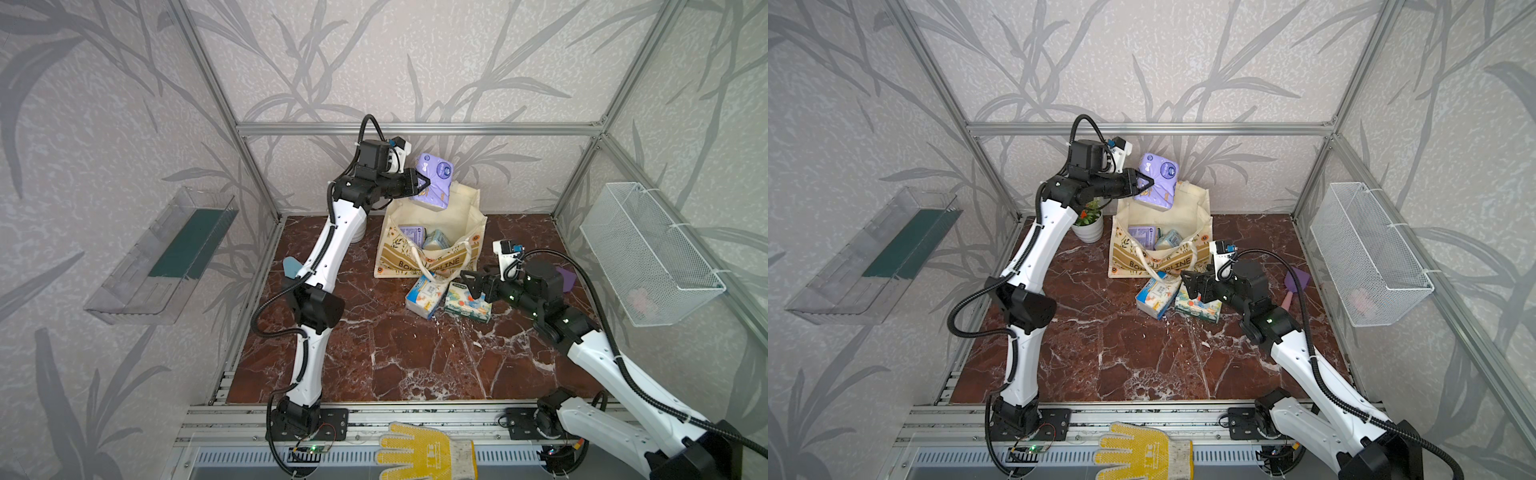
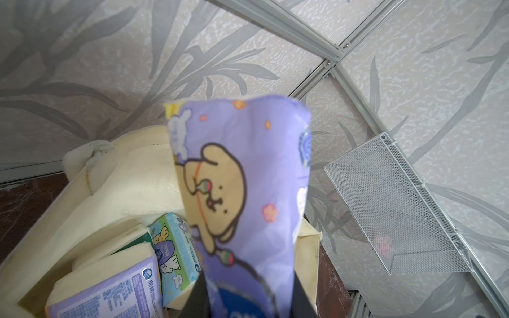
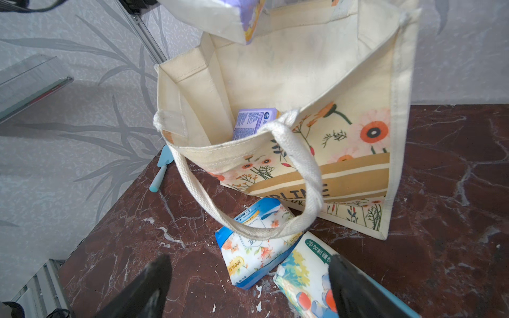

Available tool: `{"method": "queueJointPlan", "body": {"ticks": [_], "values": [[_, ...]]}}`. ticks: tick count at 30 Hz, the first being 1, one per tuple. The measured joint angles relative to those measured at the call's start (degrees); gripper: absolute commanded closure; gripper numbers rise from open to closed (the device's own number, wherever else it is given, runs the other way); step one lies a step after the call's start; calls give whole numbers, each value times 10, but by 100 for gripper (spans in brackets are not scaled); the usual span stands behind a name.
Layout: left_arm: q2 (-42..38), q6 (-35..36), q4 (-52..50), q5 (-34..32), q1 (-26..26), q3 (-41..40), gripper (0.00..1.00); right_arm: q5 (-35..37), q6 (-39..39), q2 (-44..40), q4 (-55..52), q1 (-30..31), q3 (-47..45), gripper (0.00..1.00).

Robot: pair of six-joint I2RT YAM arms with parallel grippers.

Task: Put tissues into the canvas bag
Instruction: Place the pack of facial tissues in the canvas bag.

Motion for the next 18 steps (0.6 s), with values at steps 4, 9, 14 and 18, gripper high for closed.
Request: {"method": "queueJointPlan", "body": {"ticks": [4,9,14,18], "values": [[37,2,-36,-5,-16,16,86,5,2,-11,-2,-9,0,10],[38,1,-39,-19,-32,-55,86,10,7,-20,-4,-16,-2,11],[45,0,-56,-31,-41,-67,86,13,12,-20,-4,-17,-12,10],[49,1,-62,-44,-45,-67,86,14,14,-20,-4,-18,-16,10]]}}
